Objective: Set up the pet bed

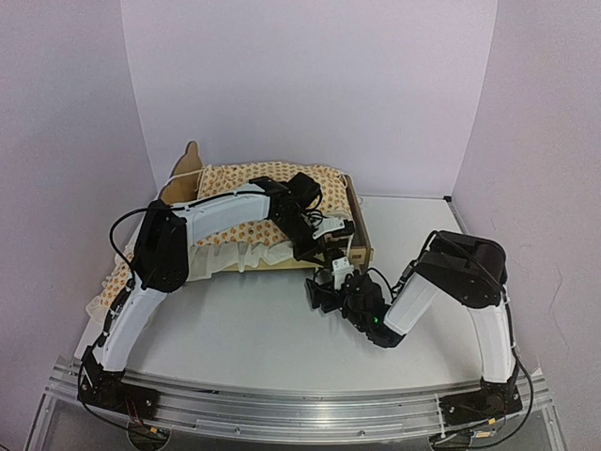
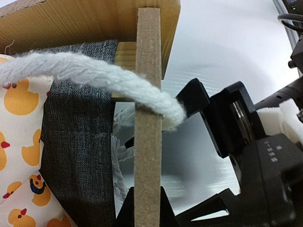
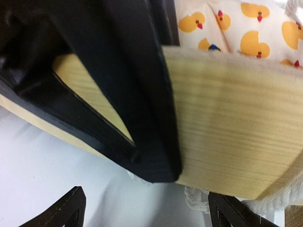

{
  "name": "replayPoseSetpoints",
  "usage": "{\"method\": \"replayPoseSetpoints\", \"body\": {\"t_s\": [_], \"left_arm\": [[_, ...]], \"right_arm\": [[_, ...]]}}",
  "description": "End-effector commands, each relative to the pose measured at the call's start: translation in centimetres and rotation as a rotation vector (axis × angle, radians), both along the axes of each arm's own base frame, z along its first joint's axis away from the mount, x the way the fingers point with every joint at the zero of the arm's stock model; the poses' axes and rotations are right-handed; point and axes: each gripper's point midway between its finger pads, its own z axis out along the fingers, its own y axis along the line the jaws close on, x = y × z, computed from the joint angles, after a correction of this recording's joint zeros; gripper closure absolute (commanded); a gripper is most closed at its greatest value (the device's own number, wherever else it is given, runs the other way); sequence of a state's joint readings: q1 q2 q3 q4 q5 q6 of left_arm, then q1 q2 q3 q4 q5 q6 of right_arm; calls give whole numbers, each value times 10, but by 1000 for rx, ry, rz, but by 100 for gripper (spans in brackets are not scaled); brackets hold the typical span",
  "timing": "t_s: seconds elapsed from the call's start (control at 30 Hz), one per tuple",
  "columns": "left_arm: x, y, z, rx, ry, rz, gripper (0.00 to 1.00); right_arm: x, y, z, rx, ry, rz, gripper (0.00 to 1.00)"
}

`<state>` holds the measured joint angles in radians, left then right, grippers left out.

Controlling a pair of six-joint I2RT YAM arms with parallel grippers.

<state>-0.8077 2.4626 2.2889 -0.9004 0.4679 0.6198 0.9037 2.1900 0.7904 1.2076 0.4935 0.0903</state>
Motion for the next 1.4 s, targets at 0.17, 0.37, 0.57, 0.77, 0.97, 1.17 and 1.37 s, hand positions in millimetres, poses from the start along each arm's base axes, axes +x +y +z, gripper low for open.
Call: {"method": "replayPoseSetpoints", "body": {"t_s": [0.17, 0.37, 0.57, 0.77, 0.97, 1.17, 1.37], "left_arm": [[-29, -10, 93, -180, 97, -5, 100], [-31, -13, 111, -220, 73, -29, 100], [-37, -13, 108, -210, 86, -41, 100], [-55, -12, 118, -221, 145, -62, 100], [-61, -11, 127, -230, 152, -65, 100], [-68, -8, 123, -213, 170, -76, 100], [-69, -8, 126, -217, 160, -81, 100]], "right_arm": [[-7, -5, 59, 68, -143, -11, 12], [-9, -7, 64, 31, -178, -3, 12], [-1, -9, 70, 36, -194, -51, 11], [2, 7, 74, 37, -213, -5, 12], [4, 11, 74, 36, -215, 5, 13], [8, 18, 76, 32, -231, 8, 19], [10, 21, 77, 49, -231, 7, 50]]}}
